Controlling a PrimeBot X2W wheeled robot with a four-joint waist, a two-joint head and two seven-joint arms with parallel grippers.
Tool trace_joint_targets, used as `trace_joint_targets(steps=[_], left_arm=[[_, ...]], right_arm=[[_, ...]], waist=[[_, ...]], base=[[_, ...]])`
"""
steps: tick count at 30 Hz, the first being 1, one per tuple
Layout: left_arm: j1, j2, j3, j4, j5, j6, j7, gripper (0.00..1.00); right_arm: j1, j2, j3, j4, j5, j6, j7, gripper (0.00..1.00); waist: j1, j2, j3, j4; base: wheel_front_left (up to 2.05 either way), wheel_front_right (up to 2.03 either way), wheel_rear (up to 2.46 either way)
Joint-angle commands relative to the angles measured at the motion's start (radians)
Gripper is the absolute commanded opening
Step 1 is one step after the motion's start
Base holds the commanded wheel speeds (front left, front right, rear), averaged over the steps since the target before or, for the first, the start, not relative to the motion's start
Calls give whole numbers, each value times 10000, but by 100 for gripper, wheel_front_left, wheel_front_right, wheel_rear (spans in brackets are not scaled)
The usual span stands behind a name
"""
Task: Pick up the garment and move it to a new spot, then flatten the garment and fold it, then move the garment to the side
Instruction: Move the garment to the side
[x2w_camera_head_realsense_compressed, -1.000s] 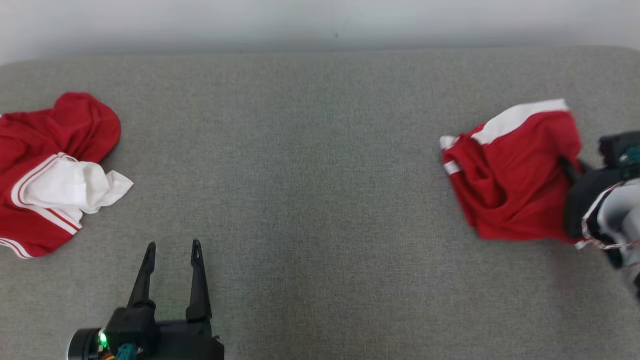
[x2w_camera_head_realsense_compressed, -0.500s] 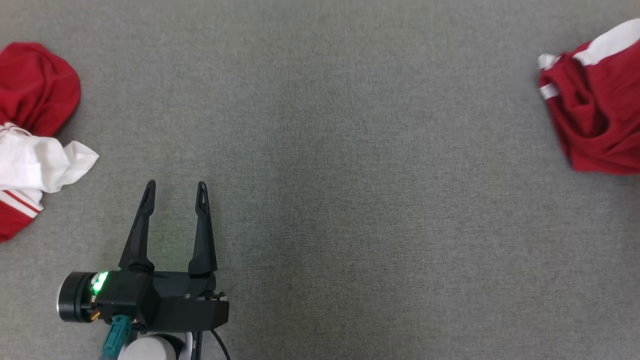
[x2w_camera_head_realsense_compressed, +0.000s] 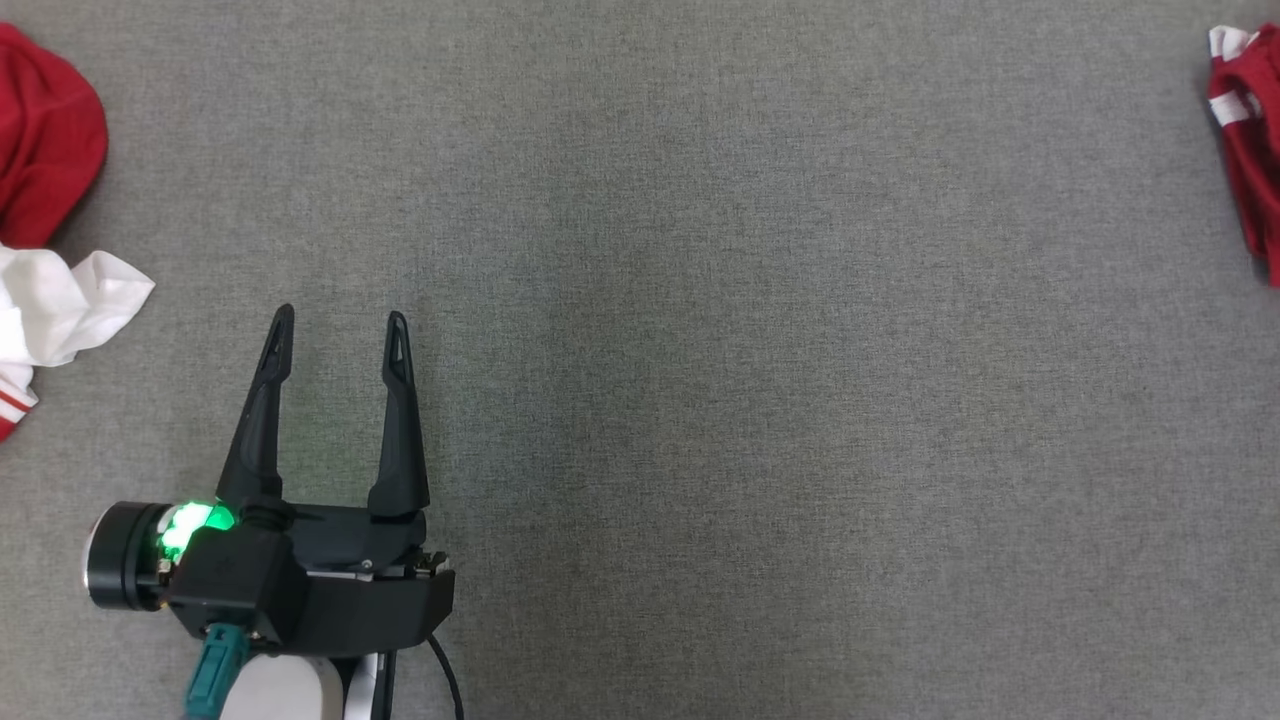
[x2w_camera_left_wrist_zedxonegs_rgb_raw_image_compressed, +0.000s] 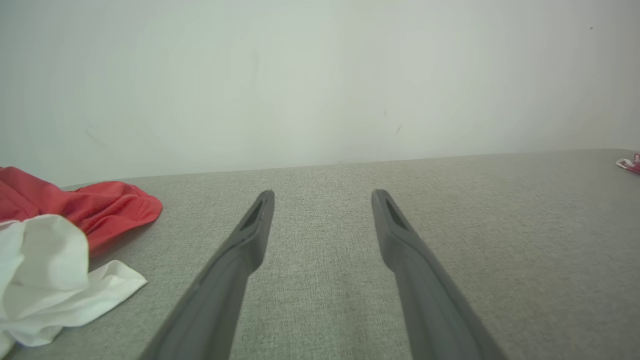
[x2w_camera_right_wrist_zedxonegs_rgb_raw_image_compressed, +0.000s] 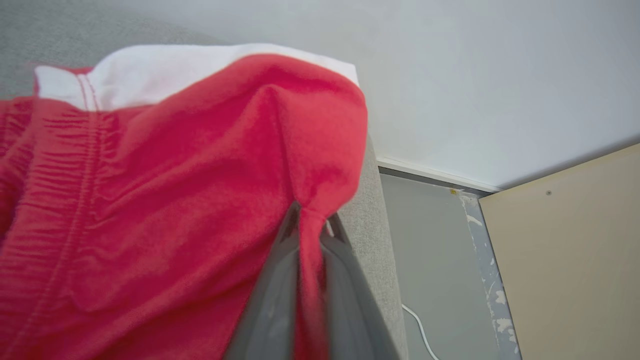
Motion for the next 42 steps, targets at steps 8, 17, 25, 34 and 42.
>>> trace_joint_targets(steps=[8, 17, 25, 34, 42], left_arm=[[74, 1, 71, -141, 99, 35, -22, 100], [98, 2, 60, -105, 12, 71, -22, 100], [183, 2, 151, 13, -58, 136, -22, 100], [639, 2, 303, 337, -285, 185, -24, 100], [1428, 2, 675, 699, -446, 127, -22, 100]], right_arm=[[-402, -19, 128, 167, -34, -21, -4, 0], [-528, -52, 221, 437, 100, -21, -96, 100], [-627, 39, 402, 567, -124, -21, -543, 100], [-254, 765, 273, 290, 88, -21, -2128, 100], [721, 1758, -622, -715, 432, -21, -2833, 100]], waist=[[-2, -2, -12, -72], [-2, -2, 11, -28], [-2, -2, -209, -88], [-2, -2, -1161, -266], [-2, -2, -2308, -545]], base=[[0, 0, 0], [0, 0, 0], [0, 0, 0], [0, 0, 0], [0, 0, 0]])
